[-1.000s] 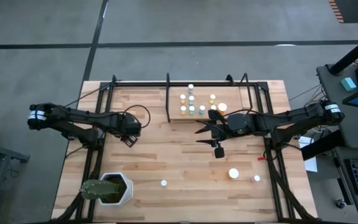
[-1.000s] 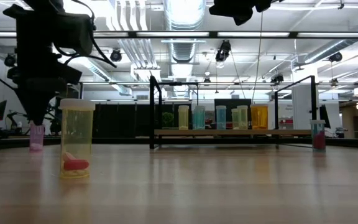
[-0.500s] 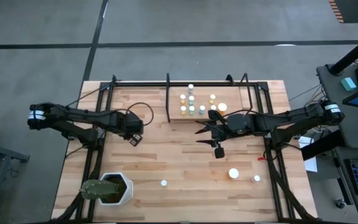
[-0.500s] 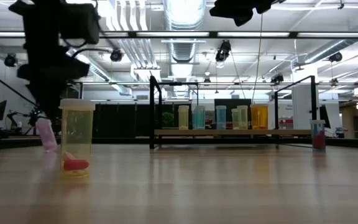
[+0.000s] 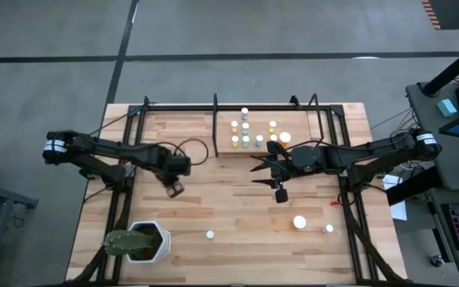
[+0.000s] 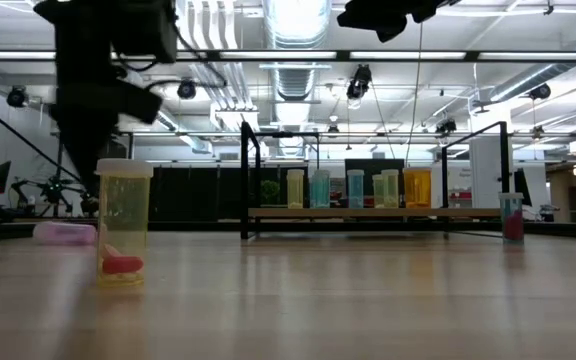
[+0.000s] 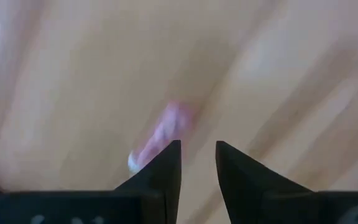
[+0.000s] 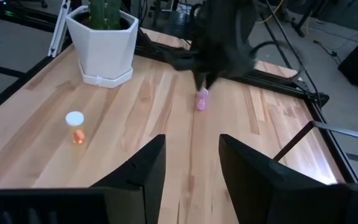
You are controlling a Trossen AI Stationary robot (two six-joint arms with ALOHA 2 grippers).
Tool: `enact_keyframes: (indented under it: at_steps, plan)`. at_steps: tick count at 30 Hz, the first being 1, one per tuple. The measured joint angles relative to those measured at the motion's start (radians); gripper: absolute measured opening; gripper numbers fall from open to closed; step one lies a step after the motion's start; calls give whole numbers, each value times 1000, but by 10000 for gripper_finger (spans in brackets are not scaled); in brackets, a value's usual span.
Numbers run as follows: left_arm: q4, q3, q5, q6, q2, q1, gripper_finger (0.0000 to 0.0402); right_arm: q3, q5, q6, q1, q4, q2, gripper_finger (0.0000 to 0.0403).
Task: Pick and place medicine bottles onto shelf by color
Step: Put the pink pill bottle on the shelf
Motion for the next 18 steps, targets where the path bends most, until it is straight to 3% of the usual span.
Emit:
enact_keyframes:
  at_steps: [4, 11, 18]
  plan:
    - [-52, -5, 23, 131, 31, -1, 110, -2, 0, -10, 0, -3, 0, 139]
    - [30, -75, -31, 320, 90, 0, 199, -2, 0, -27, -1, -3, 0, 139]
    - [101, -105, -130, 359, 194, 0, 200, -2, 0, -37, -3, -9, 0, 139]
